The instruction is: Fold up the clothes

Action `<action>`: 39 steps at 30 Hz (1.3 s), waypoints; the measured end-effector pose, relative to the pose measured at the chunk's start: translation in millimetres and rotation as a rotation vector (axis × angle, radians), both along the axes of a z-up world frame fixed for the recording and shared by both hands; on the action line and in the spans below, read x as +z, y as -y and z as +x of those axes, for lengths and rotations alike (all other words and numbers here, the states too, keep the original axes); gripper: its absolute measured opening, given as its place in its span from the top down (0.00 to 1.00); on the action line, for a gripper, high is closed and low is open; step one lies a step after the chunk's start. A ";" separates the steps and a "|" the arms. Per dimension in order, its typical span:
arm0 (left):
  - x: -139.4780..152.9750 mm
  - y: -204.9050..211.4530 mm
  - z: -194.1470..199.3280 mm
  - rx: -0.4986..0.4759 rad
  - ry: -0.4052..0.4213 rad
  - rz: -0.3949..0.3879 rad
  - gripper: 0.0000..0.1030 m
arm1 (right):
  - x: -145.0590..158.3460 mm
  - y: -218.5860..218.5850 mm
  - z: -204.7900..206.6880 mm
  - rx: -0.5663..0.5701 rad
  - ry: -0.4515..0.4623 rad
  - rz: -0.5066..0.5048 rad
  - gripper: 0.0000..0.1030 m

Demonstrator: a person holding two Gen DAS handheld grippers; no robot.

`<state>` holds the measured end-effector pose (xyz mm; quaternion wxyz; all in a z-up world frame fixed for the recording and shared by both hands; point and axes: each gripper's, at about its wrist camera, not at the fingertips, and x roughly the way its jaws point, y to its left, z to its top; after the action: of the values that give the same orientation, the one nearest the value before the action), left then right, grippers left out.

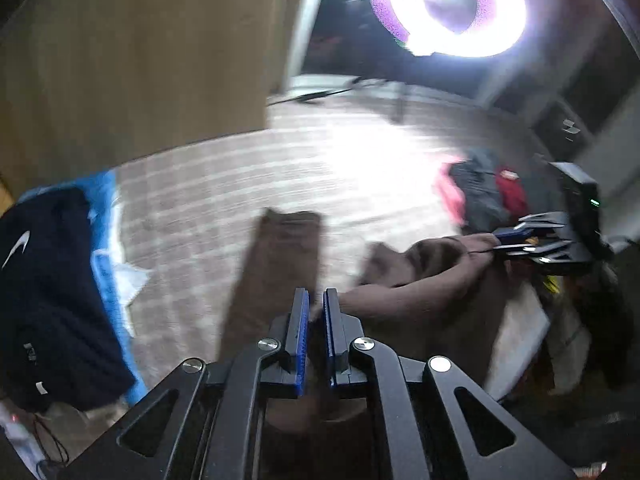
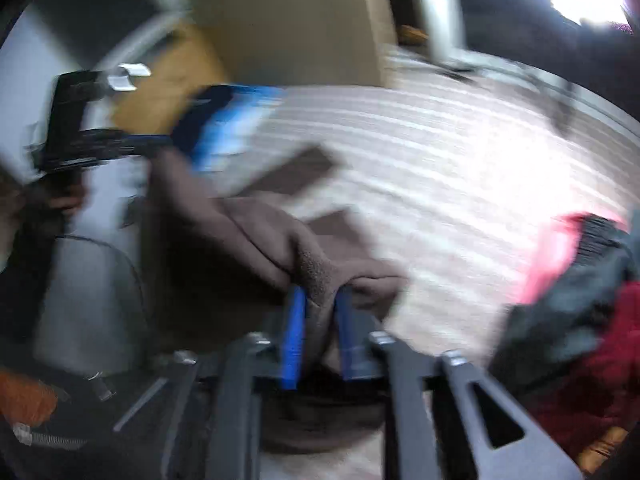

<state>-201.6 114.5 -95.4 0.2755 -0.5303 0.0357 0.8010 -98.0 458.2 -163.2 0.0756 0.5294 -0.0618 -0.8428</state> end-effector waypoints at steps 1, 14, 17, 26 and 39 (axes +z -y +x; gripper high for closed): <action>-5.6 6.4 -5.9 0.025 0.003 -0.013 0.96 | 1.8 0.3 -0.9 0.013 -0.013 0.024 0.53; -29.2 62.8 95.8 -0.060 0.098 -0.021 0.66 | -29.6 75.9 -10.8 0.405 -0.028 0.215 0.52; -55.9 51.0 102.8 -0.100 0.142 -0.079 0.66 | -38.1 68.6 -17.7 0.396 0.008 0.189 0.87; -75.6 28.2 114.9 -0.188 0.161 -0.073 0.67 | -3.4 -4.1 21.2 0.198 0.015 0.044 0.93; -56.6 54.7 154.0 -0.097 0.222 -0.031 0.87 | -30.7 -12.0 45.4 0.171 0.088 -0.005 0.93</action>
<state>-47.6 59.8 -152.0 0.3082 -0.6177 0.0429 0.7223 -52.6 470.2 -193.8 0.1459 0.5689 -0.0219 -0.8091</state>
